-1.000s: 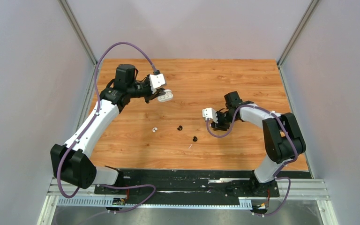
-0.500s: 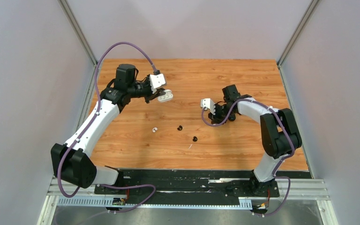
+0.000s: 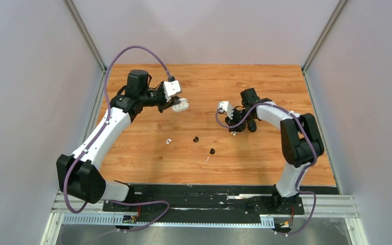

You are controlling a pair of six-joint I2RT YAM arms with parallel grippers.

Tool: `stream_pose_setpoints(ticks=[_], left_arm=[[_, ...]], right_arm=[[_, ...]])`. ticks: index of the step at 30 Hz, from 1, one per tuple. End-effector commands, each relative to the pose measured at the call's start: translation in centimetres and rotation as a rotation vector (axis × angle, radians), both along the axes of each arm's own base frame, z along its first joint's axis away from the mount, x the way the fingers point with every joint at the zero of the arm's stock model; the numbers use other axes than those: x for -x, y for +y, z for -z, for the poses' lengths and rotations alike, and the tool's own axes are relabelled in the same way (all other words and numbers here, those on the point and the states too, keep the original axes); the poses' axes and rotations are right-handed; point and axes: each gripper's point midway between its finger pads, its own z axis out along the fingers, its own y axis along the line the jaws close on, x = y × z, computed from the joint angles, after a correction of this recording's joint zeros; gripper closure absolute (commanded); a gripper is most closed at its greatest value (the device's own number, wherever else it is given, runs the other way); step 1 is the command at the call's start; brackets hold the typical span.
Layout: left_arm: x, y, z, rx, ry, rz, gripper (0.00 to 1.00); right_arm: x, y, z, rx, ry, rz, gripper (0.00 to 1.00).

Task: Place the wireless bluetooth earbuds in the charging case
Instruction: Adjust the right earbud at the center of the board.

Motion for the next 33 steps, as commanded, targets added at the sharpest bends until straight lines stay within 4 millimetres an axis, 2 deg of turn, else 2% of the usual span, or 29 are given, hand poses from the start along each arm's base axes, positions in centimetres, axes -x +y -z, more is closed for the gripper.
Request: stream_pose_setpoints(ticks=[1,4,15,20,26,33], left_arm=[[-0.1,-0.6,-1.6,0.026,-0.028,0.018,1.00],[-0.1,-0.6,-1.4,0.024,-0.019,0.018,1.00],[-0.4,-0.6,-1.3,0.025,-0.013,0.014,1.00],[-0.4,-0.6,-1.2,0.024,-0.011,0.013,1.00],[-0.4,-0.6,-1.1,0.024,-0.011,0.009,1.00],[-0.3,-0.6,-1.0,0.022,-0.010,0.009,1.00]], right_arm=[[-2.4,0.0,-2.6,-0.068,0.015,0.129,0.81],[-2.5,-0.2,-2.9,-0.068,0.021,0.148,0.77],[-1.9,0.0,-1.5,-0.068,0.110,0.188,0.62],[-2.0,-0.3,-0.4,-0.040,0.150,0.211,0.63],[-2.2,-0.2,-0.4,-0.040,0.151,0.211,0.63],[-1.5,-0.7,0.2,-0.015,0.165,0.223,0.59]])
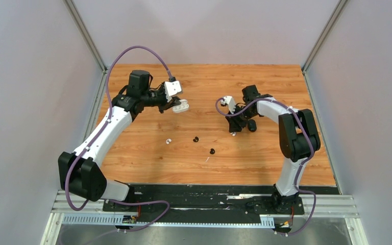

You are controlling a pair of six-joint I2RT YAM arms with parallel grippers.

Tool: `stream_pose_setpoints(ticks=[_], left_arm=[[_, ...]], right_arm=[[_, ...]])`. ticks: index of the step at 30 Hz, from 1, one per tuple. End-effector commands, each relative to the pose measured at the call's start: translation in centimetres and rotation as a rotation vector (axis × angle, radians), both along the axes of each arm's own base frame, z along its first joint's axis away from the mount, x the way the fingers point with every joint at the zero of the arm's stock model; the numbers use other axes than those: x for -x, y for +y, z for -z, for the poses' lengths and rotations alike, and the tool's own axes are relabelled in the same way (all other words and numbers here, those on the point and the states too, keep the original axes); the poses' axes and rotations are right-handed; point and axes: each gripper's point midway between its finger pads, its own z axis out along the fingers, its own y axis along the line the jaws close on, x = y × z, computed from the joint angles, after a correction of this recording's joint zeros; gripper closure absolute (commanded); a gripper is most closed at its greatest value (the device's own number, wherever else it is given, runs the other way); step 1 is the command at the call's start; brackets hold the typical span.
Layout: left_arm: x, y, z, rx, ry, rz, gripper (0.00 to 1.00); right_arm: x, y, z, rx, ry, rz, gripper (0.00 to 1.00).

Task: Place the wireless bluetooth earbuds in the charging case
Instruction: Adjust the right earbud at the center of the board.

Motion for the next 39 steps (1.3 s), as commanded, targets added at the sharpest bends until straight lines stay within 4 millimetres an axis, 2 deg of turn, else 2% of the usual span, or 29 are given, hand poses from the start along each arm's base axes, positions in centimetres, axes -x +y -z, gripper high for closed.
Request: stream_pose_setpoints(ticks=[1,13,17,22,26,30,36,39], left_arm=[[-0.2,-0.5,-1.9,0.030,-0.039,0.007,1.00],[-0.3,-0.5,-1.7,0.033,-0.034,0.008,1.00],[-0.2,-0.5,-1.7,0.033,-0.032,0.007,1.00],[-0.1,-0.5,-1.7,0.032,-0.034,0.006,1.00],[-0.1,-0.5,-1.6,0.030,-0.034,0.009,1.00],[-0.2,-0.5,-1.6,0.031,-0.033,0.010,1.00],[-0.2,-0.6,-1.7,0.038,-0.033,0.012,1.00],[-0.2,-0.6,-1.7,0.037,-0.033,0.011,1.00]], right_arm=[[-0.1,0.0,-0.1,0.010,-0.003,0.011,0.58],[1.0,0.0,-0.1,0.009,0.013,0.040,0.58],[0.8,0.1,-0.4,0.007,0.008,0.047,0.63],[0.6,0.2,-1.1,-0.001,0.000,0.059,0.64],[0.8,0.2,-1.3,-0.007,0.002,0.065,0.71],[1.2,0.2,-1.3,-0.008,0.008,0.064,0.74],[1.5,0.5,-1.0,-0.010,0.016,0.054,0.69],[1.1,0.7,-1.5,-0.019,0.012,0.068,0.68]])
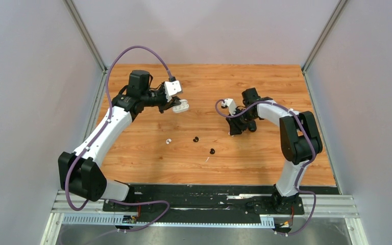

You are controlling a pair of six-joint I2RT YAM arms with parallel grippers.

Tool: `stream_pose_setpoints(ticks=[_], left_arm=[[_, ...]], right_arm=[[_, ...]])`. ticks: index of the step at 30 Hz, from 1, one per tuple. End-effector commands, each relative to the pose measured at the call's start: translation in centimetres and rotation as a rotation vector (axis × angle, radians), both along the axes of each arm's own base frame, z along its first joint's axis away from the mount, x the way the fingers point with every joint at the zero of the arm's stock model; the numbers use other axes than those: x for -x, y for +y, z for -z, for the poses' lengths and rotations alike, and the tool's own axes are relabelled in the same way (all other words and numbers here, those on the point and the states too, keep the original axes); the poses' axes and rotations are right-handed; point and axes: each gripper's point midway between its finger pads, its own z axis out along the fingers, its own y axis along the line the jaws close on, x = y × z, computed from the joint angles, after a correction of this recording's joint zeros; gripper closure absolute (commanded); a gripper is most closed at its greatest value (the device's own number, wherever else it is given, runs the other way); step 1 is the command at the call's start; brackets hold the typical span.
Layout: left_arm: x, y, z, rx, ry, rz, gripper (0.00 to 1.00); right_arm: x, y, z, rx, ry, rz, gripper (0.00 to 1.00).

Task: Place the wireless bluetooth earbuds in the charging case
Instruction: Adjust the right earbud at the center of the board.

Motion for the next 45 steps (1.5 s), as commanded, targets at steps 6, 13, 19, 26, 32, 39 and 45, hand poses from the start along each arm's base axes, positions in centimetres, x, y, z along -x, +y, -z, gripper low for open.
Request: stream_pose_setpoints(ticks=[6,13,19,26,32,39,45], left_arm=[[0.0,-0.5,-1.6,0.025,-0.034,0.017,1.00],[-0.2,-0.6,-1.6,0.031,-0.028,0.020,1.00],[-0.1,-0.6,-1.5,0.029,-0.026,0.018,1.00],[-0.1,-0.6,-1.5,0.030,-0.028,0.014,1.00],[-0.2,-0.6,-1.4,0.032,-0.026,0.015,1.00],[-0.3,-0.6,-1.3,0.033,-0.027,0.013,1.00],[-0.1,-0.5,-1.3,0.030,-0.025,0.011,1.00]], right_arm=[[-1.8,0.9,-3.3,-0.051,-0.064,0.045,0.66],[-2.3,0.9,-2.7,-0.047,-0.047,0.063,0.66],[-2.7,0.8,-1.9,-0.032,-0.051,0.048,0.66],[-1.8,0.3,-0.8,-0.009,-0.033,0.033,0.63],[-1.1,-0.1,-0.2,0.005,-0.018,0.035,0.62],[-1.1,0.0,0.3,0.006,-0.006,0.044,0.60],[-1.3,0.6,-1.0,-0.036,0.000,0.050,0.59]])
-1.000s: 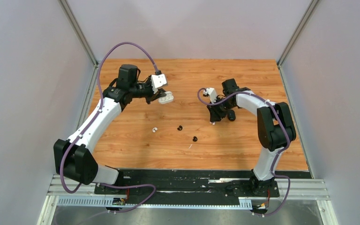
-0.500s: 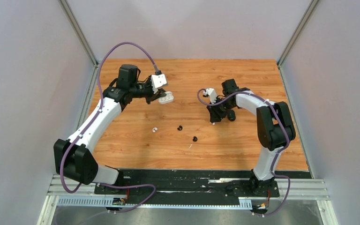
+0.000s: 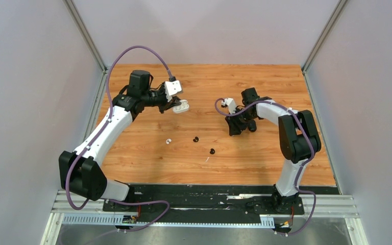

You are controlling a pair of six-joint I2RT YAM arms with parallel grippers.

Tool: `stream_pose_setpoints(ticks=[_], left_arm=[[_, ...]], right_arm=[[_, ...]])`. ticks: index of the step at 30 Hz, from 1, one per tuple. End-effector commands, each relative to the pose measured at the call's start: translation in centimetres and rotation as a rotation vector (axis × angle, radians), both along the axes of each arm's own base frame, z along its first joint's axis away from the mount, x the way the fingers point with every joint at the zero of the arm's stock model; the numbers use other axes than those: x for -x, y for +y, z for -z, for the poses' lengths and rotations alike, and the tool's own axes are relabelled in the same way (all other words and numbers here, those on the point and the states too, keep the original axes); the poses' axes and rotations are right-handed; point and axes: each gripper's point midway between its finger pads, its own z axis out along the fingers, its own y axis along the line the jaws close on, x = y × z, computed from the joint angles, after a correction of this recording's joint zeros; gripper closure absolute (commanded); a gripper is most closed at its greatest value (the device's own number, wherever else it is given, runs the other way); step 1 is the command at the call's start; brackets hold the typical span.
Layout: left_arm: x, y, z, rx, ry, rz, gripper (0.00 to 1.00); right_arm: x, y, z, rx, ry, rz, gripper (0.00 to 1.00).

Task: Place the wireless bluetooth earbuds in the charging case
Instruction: Adjust the right earbud at the center of the board.

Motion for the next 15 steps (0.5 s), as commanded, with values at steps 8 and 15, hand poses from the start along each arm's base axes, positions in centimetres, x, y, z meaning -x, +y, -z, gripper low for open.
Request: stream_pose_setpoints(ticks=[8,15], left_arm=[[0.1,-0.5,-1.5,0.025,-0.034,0.020,1.00],[0.0,-0.5,-1.7,0.026,-0.035,0.021,1.00]], right_arm=[[-1.6,1.0,-3.1,-0.089,-0.025,0.021,0.57],[-2.6,0.2,-1.9,-0.039,-0.049,0.033,0.61]])
